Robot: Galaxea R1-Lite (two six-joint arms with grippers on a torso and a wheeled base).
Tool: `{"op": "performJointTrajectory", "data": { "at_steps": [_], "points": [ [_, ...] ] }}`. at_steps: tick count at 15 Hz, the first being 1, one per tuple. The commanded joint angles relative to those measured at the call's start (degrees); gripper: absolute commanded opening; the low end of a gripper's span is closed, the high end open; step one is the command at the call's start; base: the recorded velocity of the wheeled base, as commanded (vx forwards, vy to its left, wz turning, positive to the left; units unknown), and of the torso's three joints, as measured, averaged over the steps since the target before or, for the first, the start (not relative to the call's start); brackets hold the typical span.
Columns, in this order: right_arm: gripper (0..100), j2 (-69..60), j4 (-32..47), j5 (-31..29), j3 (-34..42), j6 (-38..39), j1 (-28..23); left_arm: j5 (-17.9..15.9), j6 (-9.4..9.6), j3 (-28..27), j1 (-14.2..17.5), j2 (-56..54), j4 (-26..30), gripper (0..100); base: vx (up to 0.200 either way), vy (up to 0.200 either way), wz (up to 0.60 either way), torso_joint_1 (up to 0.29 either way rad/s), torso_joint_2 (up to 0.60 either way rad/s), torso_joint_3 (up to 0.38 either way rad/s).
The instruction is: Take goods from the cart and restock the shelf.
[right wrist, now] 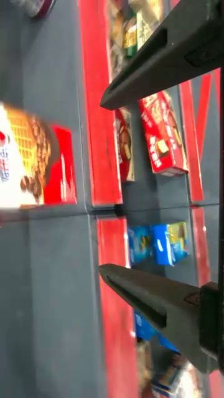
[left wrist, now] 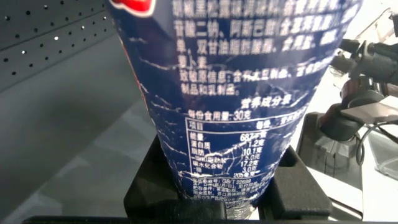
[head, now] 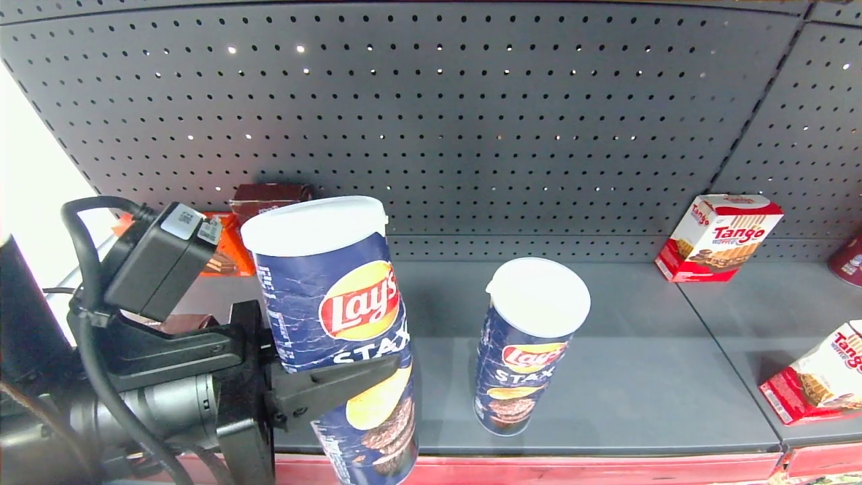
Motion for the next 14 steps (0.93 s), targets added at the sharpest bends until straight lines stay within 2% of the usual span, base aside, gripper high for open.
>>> {"op": "performJointTrajectory", "data": {
  "at_steps": [1, 4, 5, 6, 9, 10, 11, 13, 14],
  "points": [
    [100, 0.3, 0.3, 2.1, 0.2, -1.1, 0.0, 0.0, -0.04, -0.3, 0.1, 0.8, -0.1, 0, 0.000, 0.000, 0.00, 0.000, 0.00, 0.000],
    [100, 0.3, 0.3, 2.1, 0.2, -1.1, 0.0, 0.4, 0.40, -0.7, 1.2, 1.7, -1.3, 0, 0.000, 0.000, 0.00, 0.000, 0.00, 0.000],
    [100, 0.4, 0.3, 2.1, 0.2, -1.1, 0.0, 0.8, 1.72, -2.0, 1.7, 2.3, -1.9, 0, 0.000, 0.000, 0.00, 0.000, 0.00, 0.000],
    [100, 0.4, 0.3, 2.1, 0.2, -1.1, 0.0, 1.3, 2.86, -4.9, 2.3, 4.1, -1.7, 0, 0.000, 0.000, 0.00, 0.000, 0.00, 0.000],
    [100, 0.3, 0.3, 2.1, 0.2, -1.1, 0.0, 1.0, 3.83, -17.1, 2.5, 11.2, -1.6, 0, 0.000, 0.000, 0.00, 0.000, 0.00, 0.000],
    [100, 0.3, 0.3, 2.1, 0.2, -1.1, 0.0, 1.0, 5.06, -19.1, 2.3, 12.9, -1.7, 0, 0.000, 0.000, 0.00, 0.000, 0.00, 0.000],
    [100, 0.3, 0.3, 2.1, 0.2, -1.1, 0.0, 0.3, 7.34, -20.1, 2.5, 14.2, -1.1, 0, 0.000, 0.000, 0.00, 0.000, 0.00, 0.000],
    [100, 0.4, 0.3, 2.1, 0.2, -1.1, 0.0, -3.3, 8.31, -20.3, 3.0, 16.5, -1.0, 0, 0.000, 0.000, 0.00, 0.000, 0.00, 0.000],
    [100, 0.3, 0.3, 2.1, 0.2, -1.1, 0.0, -4.8, 10.50, -22.5, 3.1, 19.7, -0.6, 0, 0.000, 0.000, 0.00, 0.000, 0.00, 0.000]
  ]
}}
